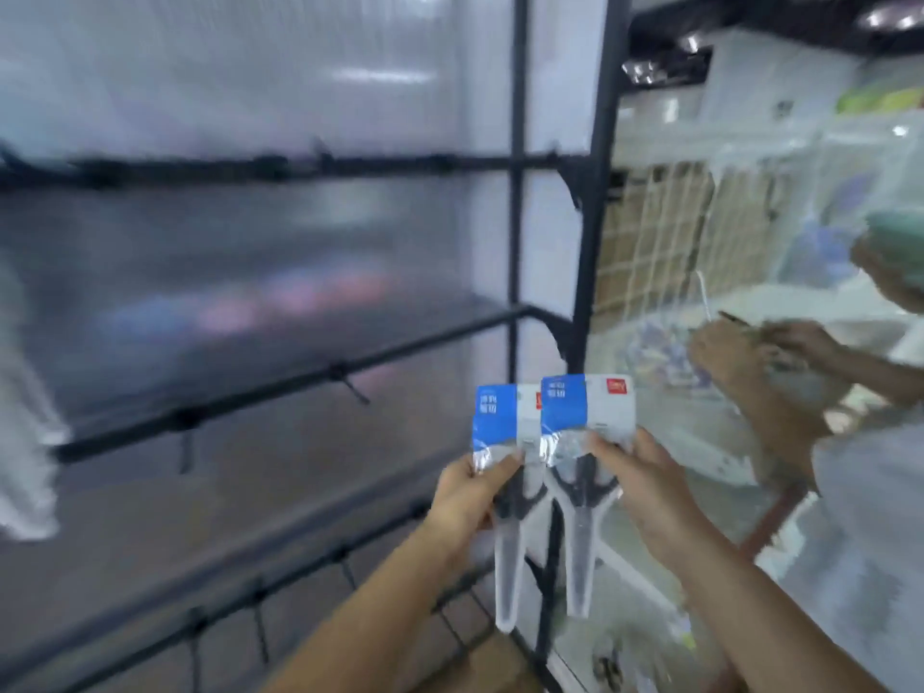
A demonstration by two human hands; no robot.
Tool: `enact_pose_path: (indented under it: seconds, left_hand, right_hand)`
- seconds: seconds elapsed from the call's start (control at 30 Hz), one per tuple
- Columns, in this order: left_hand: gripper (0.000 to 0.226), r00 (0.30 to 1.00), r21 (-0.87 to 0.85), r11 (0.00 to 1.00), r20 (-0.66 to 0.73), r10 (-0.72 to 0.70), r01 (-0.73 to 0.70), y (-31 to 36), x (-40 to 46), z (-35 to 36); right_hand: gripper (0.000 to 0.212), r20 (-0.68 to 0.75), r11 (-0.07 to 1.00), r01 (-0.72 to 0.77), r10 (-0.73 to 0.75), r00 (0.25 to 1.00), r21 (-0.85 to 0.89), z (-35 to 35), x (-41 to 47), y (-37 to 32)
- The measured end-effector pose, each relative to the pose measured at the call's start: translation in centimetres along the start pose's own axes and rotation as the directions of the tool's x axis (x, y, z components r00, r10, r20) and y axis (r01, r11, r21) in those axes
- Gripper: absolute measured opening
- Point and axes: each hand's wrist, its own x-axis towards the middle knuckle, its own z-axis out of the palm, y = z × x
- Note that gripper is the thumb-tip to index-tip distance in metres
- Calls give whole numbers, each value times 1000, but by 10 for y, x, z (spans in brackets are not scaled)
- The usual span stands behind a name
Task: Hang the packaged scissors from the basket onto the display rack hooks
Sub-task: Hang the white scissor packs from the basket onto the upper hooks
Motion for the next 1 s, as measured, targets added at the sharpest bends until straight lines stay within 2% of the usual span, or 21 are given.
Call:
enact_pose_path:
  seconds: [0.13, 0.33, 0.5, 0.67, 0.8, 0.93, 1.0]
  left_hand:
    - [20, 987, -20, 996, -138, 81, -84, 27, -54, -53]
    - [19, 946, -101, 991, -319, 50, -87, 0, -133, -144]
    - [28, 912, -137, 988, -410, 11, -73, -9, -188, -214]
    - [19, 871, -80, 988, -485, 78, -133, 16, -218, -254]
    - [43, 855, -11, 980, -492, 168, -199, 43, -240, -270]
    - [27, 814, 18, 951, -513, 273, -307, 84, -260, -272]
    - [31, 790, 7, 929, -524, 318, -369, 106, -268, -270]
  right_hand:
    - [13, 135, 998, 32, -40, 990, 58, 58, -35, -40]
    - [24, 296, 995, -95, 90, 951, 4, 121, -102, -3]
    - [17, 350, 990, -143, 134, 927, 2, 171, -146, 1]
    - [9, 473, 999, -38, 31, 880, 5, 211, -179, -41]
    - [14, 526, 995, 69, -98, 845, 76, 230, -198, -82]
    - [19, 540, 969, 172, -243, 806, 179, 245, -205, -129]
    - [17, 552, 952, 207, -299, 778, 223, 250, -203, -151]
